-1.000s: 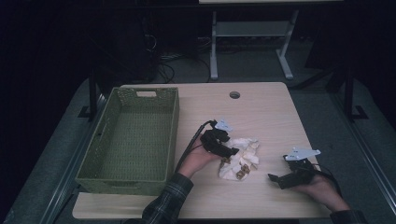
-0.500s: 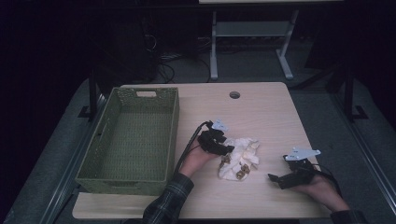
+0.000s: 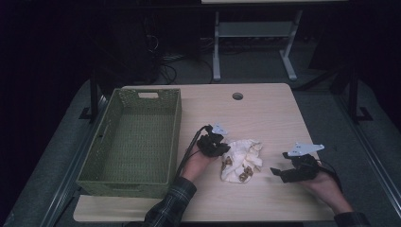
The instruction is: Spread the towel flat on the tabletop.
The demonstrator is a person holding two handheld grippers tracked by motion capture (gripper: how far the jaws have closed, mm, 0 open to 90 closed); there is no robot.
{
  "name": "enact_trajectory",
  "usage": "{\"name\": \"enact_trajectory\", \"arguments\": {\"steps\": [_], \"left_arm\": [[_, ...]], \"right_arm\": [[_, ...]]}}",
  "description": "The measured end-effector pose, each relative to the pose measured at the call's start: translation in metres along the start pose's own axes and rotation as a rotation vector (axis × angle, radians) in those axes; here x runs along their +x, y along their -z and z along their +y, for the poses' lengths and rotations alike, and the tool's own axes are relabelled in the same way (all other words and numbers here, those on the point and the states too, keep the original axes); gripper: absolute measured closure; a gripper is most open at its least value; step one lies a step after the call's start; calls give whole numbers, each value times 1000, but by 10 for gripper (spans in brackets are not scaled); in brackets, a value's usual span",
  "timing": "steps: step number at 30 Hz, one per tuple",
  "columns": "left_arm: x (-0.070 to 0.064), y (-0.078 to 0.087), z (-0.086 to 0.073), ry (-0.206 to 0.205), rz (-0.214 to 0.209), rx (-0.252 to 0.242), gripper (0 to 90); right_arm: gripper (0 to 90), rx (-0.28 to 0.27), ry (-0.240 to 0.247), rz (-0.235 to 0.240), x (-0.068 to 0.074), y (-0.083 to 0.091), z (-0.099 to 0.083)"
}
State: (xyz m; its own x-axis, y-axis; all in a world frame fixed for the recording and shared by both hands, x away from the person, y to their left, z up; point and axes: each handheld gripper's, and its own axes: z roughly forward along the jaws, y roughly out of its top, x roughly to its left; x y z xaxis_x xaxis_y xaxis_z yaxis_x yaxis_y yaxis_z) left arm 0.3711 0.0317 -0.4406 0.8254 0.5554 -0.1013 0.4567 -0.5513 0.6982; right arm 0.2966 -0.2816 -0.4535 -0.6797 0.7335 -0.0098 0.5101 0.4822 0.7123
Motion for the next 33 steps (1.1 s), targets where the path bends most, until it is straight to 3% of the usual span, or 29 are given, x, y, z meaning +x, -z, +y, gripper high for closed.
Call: {"name": "enact_trajectory", "arguments": {"steps": [6, 9, 15, 18, 20, 23, 25, 28, 33], "left_arm": [[-2, 16, 1, 28, 27, -30, 850], [-2, 19, 1, 26, 32, -36, 850], [-1, 18, 0, 42, 36, -41, 850], [-2, 18, 0, 46, 40, -44, 850], [-2, 17, -1, 47, 40, -40, 851], [-2, 16, -1, 43, 42, -35, 853], [-2, 16, -1, 43, 44, -36, 856], [-2, 19, 0, 54, 47, -49, 860], [-2, 29, 6, 70, 50, -90, 863]], "right_arm": [[508, -73, -12, 13, -16, -5, 21], [567, -90, -48, 42, -31, -15, 30], [600, -72, -116, 114, -49, -39, 40], [619, -62, -121, 119, -53, -50, 42], [636, -55, -126, 151, -56, -58, 43], [706, -15, -101, 156, -52, -68, 43], [817, -4, -92, 167, -49, -73, 43], [871, -6, -88, 149, -49, -70, 44], [878, -43, -106, 115, -58, -49, 46]]}}
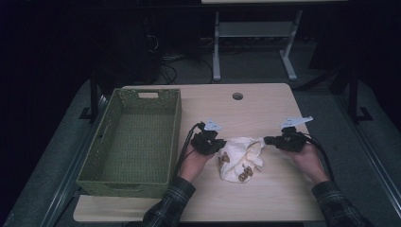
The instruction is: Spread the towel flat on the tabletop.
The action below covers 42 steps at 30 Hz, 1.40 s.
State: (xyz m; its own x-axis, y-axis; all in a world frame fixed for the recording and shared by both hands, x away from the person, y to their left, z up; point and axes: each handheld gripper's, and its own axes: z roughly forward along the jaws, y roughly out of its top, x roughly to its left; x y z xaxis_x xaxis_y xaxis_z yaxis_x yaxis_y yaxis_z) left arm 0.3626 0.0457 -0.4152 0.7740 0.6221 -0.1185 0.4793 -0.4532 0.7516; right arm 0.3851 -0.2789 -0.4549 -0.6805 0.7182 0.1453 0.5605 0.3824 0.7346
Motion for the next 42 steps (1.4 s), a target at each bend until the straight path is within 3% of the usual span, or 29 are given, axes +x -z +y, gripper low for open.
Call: {"name": "enact_trajectory", "arguments": {"steps": [9, 16, 20, 25, 29, 32, 36, 38, 42], "left_arm": [[-1, 24, 24, 28, 19, -103, 863], [6, 29, 44, 33, 76, -146, 863], [18, 15, 50, 55, 110, -125, 863], [31, -11, 48, 85, 167, -80, 862], [42, -30, 43, 103, 187, -50, 857], [45, -39, 40, 109, 192, -22, 805], [39, -36, 40, 90, 192, -9, 672], [30, -28, 40, 67, 161, -17, 614], [10, -21, 35, 3, 88, -1, 601]], "right_arm": [[879, -92, 3, -66, -4, 52, 11], [879, -136, -5, -89, -6, 78, 21], [875, -124, -5, -102, -11, 72, 25], [871, -84, -20, -115, -25, 51, 27], [864, -60, -30, -127, -35, 35, 26], [767, -55, -51, -122, -40, 26, 25], [701, -56, -70, -99, -40, 28, 23], [688, -67, -66, -79, -36, 34, 23], [695, -74, -41, -39, -23, 40, 20]]}}
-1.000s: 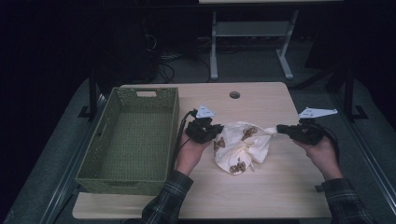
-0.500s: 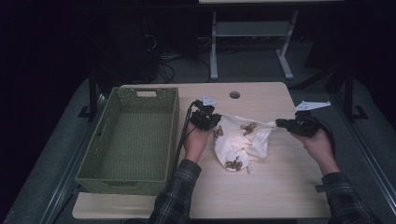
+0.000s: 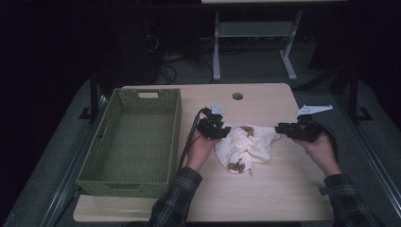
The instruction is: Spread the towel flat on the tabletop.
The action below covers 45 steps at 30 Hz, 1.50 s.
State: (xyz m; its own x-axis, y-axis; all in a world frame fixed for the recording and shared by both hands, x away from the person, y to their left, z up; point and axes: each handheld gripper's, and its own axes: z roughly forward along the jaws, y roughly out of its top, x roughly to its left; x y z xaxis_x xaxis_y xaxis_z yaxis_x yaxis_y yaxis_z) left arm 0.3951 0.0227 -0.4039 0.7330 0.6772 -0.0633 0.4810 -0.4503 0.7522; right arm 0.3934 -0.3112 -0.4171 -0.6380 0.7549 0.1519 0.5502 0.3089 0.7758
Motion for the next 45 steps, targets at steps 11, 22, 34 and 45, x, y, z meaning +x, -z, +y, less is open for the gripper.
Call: {"name": "enact_trajectory", "arguments": {"steps": [11, 22, 34, 45], "left_arm": [[-43, 7, -26, -74, -186, 20, 665], [-72, -20, -41, -108, -279, 48, 662], [-86, -52, -47, -169, -224, 113, 748], [-63, -12, -48, -126, -171, 77, 860]], "right_arm": [[794, 53, 55, 83, 41, 6, -14], [798, 98, 84, 163, 70, 0, -27], [789, 112, 101, 178, 71, -6, -29], [770, 123, 115, 207, 78, -15, -29]]}}
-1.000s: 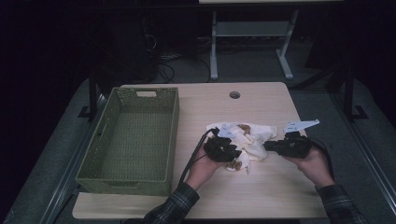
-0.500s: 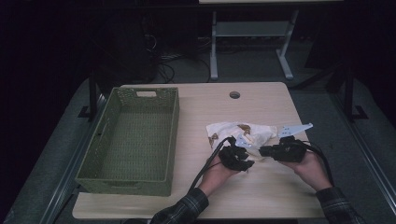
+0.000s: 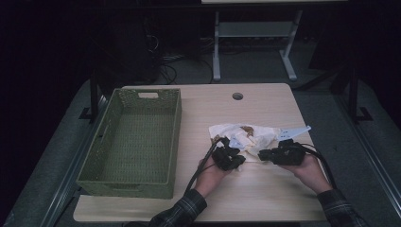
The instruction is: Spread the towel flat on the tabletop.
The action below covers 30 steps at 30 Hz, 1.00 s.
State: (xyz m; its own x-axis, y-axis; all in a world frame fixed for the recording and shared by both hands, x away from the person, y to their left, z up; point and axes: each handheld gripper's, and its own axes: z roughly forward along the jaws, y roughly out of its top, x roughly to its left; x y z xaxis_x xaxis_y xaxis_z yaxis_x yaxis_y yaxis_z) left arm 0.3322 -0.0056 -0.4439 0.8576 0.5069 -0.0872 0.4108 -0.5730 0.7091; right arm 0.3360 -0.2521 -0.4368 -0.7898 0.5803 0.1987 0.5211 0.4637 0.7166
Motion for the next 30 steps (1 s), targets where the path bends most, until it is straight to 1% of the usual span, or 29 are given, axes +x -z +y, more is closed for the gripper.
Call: {"name": "enact_trajectory", "arguments": {"steps": [3, 6, 7, 8, 9, 10, 14, 16, 17, 18, 19, 20, 21, 22, 23, 24, 25, 29, 30], "left_arm": [[8, 12, -3, 22, 31, -17, 859], [16, 15, -6, 35, 51, -16, 858], [19, 15, -7, 48, 54, -19, 858], [21, 14, -8, 65, 45, -25, 858], [24, 14, -10, 74, 45, -26, 858], [24, 14, -10, 74, 45, -26, 858], [26, 14, -11, 83, 43, -34, 859], [26, 15, -11, 84, 42, -36, 859], [27, 15, -11, 83, 43, -37, 858], [27, 15, -11, 83, 45, -38, 858], [27, 15, -11, 83, 45, -39, 858], [27, 15, -11, 81, 47, -39, 859], [26, 15, -11, 77, 50, -37, 859], [26, 15, -11, 72, 51, -36, 859], [26, 16, -11, 75, 50, -39, 859], [26, 16, -11, 77, 49, -41, 859], [26, 17, -11, 77, 50, -46, 859], [27, 23, -8, 77, 52, -66, 859], [28, 24, -8, 76, 54, -72, 859]], "right_arm": [[752, 14, 10, 11, 5, -8, 3], [742, 16, 18, 19, 9, -17, 6], [741, 18, 22, 20, 10, -19, 7], [736, 24, 23, 24, 11, -24, 8], [733, 34, 25, 23, 13, -28, 9], [733, 34, 25, 23, 13, -28, 9], [730, 55, 50, 3, 17, -48, 14], [730, 80, 66, -21, 17, -57, 15], [733, 81, 61, -18, 17, -60, 15], [745, 92, 59, -23, 18, -63, 15], [760, 102, 73, -41, 18, -66, 15], [781, 97, 76, -46, 18, -66, 15], [831, 96, 73, -53, 18, -67, 16], [850, 98, 78, -56, 18, -66, 15], [863, 101, 78, -62, 18, -65, 15], [870, 101, 83, -73, 18, -64, 15], [871, 103, 86, -74, 17, -62, 16], [871, 66, 70, -64, 13, -47, 16], [871, 56, 74, -66, 11, -43, 15]]}}
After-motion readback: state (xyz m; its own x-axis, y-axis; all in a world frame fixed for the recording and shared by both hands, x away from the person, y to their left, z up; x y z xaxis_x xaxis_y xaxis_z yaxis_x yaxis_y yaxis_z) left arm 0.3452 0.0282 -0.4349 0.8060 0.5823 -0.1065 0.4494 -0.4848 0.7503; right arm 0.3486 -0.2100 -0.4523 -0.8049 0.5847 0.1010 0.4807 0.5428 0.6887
